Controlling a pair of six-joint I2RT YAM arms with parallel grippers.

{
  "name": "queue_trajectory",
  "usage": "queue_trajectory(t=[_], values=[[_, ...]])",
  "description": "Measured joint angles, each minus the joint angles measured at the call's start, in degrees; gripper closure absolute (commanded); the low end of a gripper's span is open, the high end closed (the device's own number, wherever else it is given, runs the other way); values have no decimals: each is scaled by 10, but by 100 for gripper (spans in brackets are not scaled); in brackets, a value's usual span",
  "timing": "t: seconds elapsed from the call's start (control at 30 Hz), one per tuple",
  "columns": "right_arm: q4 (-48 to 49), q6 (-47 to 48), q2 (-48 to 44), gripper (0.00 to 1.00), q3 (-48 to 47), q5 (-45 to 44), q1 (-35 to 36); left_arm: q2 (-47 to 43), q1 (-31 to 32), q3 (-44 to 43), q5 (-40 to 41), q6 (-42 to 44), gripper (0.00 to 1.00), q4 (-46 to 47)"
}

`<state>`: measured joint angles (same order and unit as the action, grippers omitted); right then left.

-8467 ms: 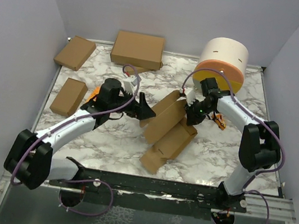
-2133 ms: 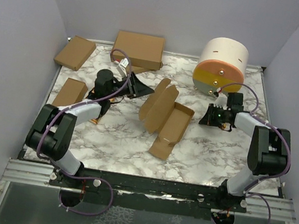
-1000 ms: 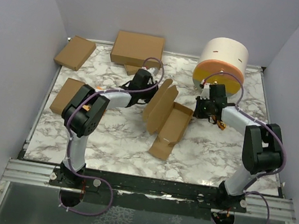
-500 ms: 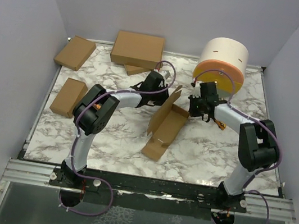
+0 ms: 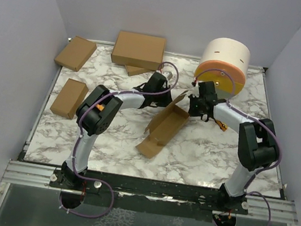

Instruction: Fold the paper box

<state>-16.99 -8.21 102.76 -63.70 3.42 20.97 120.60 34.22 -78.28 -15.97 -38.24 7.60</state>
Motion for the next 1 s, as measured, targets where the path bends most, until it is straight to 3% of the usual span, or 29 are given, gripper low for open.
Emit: queue_trajectory(t=[0.27, 0.47, 0.5, 0.57, 0.67, 0.77, 0.83, 0.87, 0.9, 1.0], values=[[14, 2, -9, 99, 14, -8, -1, 10, -5, -13, -11, 0, 94, 0], [30, 57, -78, 97, 52, -12, -29, 9, -41, -15, -35, 5, 63, 0], [31, 69, -88, 93, 53, -7, -35, 6, -53, -15, -38, 8, 59, -1], [31, 105, -107, 74, 53, 26, -50, -4, -72, -14, -40, 17, 53, -6], [13, 170, -128, 50, 49, 112, -70, -46, -102, 6, -39, 35, 51, -9], [-29, 245, -145, 36, 38, 234, -98, -116, -123, 48, -37, 60, 50, -8], [-47, 283, -155, 18, 38, 312, -123, -163, -132, 78, -32, 77, 47, -6], [-62, 303, -163, 4, 38, 366, -148, -192, -136, 95, -26, 87, 43, -2], [-69, 318, -169, 0, 38, 396, -167, -219, -140, 112, -23, 96, 40, -2], [-82, 369, -188, 0, 44, 489, -220, -314, -152, 168, -8, 122, 19, 10]])
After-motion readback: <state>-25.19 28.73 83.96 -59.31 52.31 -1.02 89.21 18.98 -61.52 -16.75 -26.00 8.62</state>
